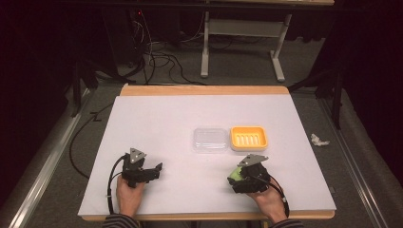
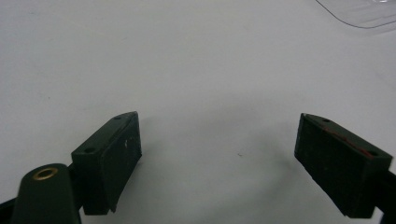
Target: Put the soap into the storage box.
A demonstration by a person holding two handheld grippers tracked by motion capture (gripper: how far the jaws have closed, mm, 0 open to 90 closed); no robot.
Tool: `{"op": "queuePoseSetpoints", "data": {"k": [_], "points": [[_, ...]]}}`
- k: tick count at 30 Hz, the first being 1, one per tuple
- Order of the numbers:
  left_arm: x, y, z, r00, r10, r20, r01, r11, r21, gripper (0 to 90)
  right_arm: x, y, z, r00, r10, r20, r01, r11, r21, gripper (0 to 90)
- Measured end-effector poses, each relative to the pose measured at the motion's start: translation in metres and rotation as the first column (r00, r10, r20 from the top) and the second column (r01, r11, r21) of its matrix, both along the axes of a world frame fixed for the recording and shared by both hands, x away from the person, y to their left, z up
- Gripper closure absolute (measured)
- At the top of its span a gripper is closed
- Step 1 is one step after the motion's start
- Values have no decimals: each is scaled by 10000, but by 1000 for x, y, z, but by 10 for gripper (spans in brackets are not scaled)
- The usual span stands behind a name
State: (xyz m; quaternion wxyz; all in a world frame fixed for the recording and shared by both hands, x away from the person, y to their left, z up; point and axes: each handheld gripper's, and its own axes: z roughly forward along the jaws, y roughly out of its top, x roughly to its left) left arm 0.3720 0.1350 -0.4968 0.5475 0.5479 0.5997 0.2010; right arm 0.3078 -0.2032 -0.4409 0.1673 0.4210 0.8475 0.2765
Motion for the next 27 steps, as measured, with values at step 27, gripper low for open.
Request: {"op": "queuePoseSetpoints", "data": {"k": [27], "points": [[0,1,0,10000,2,-26,-2,10000,-52,153,9,-19,19,9993,-272,262,260,9986,455,275]]}}
